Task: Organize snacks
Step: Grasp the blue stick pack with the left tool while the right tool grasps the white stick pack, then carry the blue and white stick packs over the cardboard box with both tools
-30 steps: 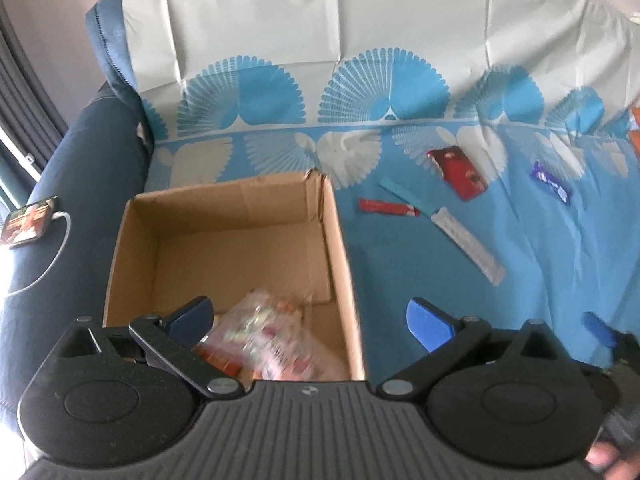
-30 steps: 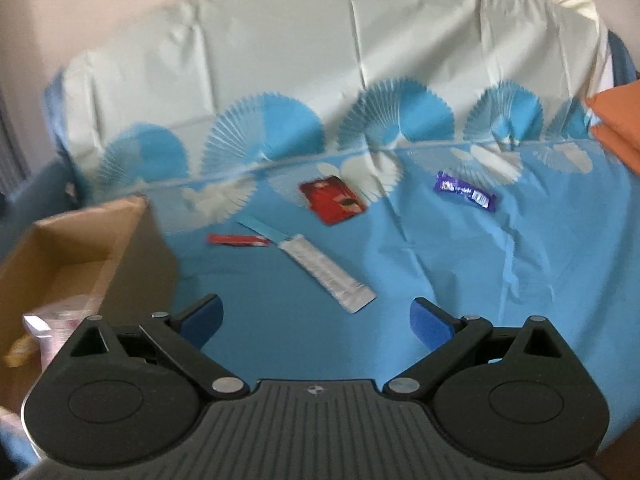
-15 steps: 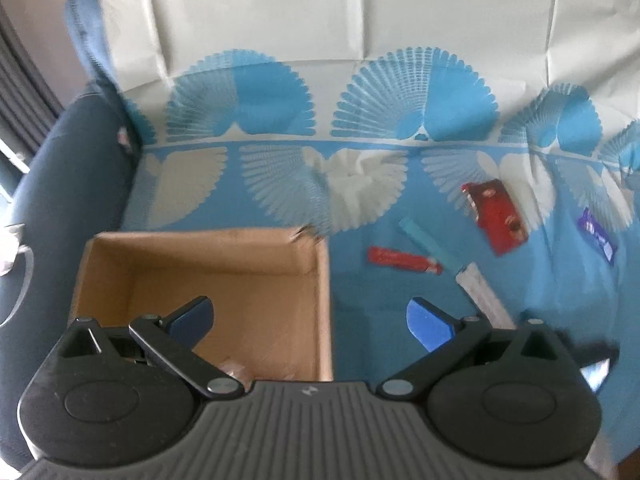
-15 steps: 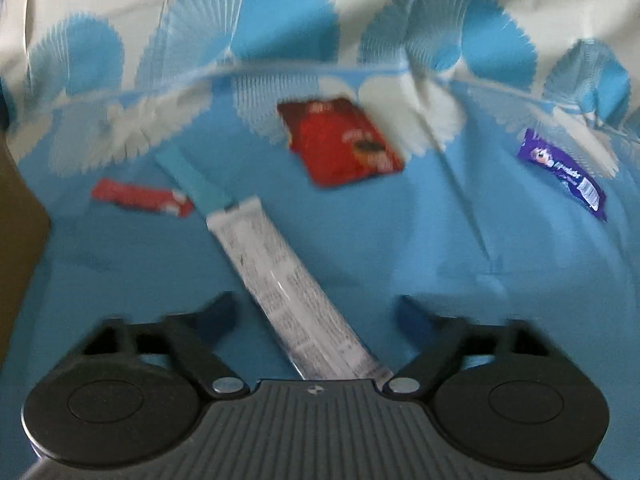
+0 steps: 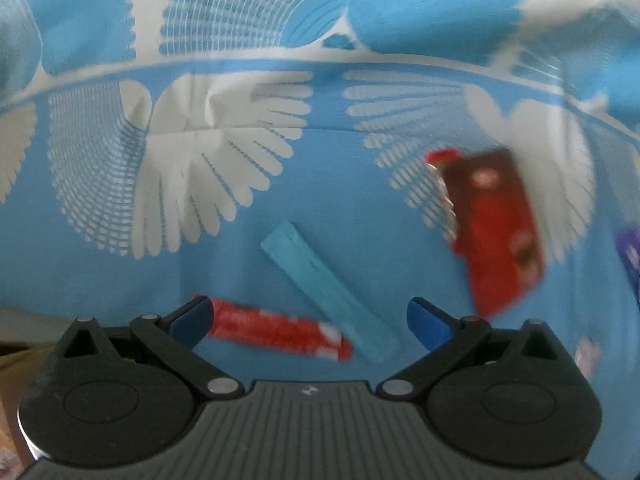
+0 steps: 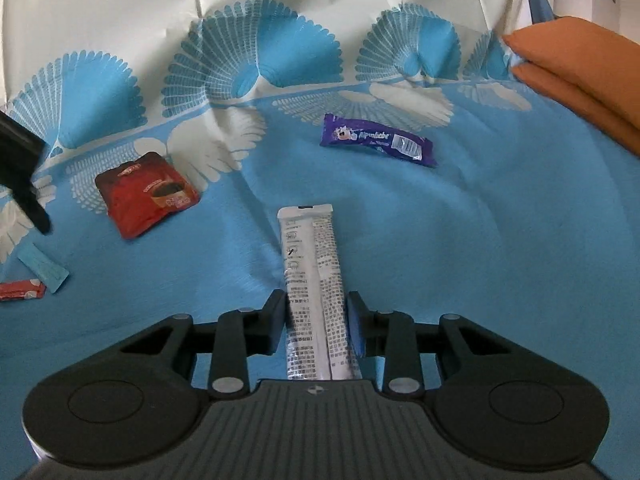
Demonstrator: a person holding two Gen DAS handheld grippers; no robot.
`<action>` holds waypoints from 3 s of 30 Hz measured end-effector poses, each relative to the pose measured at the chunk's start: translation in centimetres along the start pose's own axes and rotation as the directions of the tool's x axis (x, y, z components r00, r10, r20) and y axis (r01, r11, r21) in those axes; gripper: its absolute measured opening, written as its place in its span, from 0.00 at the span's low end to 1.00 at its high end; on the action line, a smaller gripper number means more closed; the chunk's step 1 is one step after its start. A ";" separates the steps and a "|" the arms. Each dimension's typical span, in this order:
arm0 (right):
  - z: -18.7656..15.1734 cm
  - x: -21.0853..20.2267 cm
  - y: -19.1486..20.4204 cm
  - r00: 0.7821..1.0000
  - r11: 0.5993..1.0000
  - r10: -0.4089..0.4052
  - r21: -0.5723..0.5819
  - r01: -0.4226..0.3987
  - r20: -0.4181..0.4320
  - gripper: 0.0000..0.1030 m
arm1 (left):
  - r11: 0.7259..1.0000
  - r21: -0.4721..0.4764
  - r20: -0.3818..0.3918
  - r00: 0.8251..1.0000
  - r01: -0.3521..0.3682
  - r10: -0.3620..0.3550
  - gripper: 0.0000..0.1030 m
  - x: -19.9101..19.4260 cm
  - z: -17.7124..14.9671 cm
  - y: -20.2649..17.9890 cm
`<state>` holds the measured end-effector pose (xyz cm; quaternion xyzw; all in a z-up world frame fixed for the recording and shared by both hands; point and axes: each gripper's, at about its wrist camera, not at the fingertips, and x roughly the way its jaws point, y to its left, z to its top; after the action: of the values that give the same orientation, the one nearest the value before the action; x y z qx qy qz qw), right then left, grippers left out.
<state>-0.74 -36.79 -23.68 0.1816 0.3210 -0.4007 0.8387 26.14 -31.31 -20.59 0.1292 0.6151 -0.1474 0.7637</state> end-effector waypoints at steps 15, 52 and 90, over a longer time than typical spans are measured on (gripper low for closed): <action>0.0 -0.6 -0.4 0.998 0.999 0.030 0.025 -0.032 0.050 0.28 | 0.997 0.081 0.143 0.989 0.016 -0.027 0.18 -1.8 -0.5 -1.3; -2.9 -39.2 0.9 0.863 0.882 0.470 -0.084 -0.463 0.182 0.26 | 0.972 0.234 0.504 0.856 -0.008 -0.114 0.18 -35.1 -32.9 19.9; -9.8 -48.2 9.5 0.815 0.721 0.579 -0.475 -0.505 0.012 0.27 | 0.996 0.069 0.467 0.880 0.060 -0.085 0.18 -32.5 -45.4 30.6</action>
<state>-19.88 1.29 2.56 0.0357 0.2689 -0.0648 0.9603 -9.55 16.29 2.11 0.0865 0.4124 -0.2188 0.8801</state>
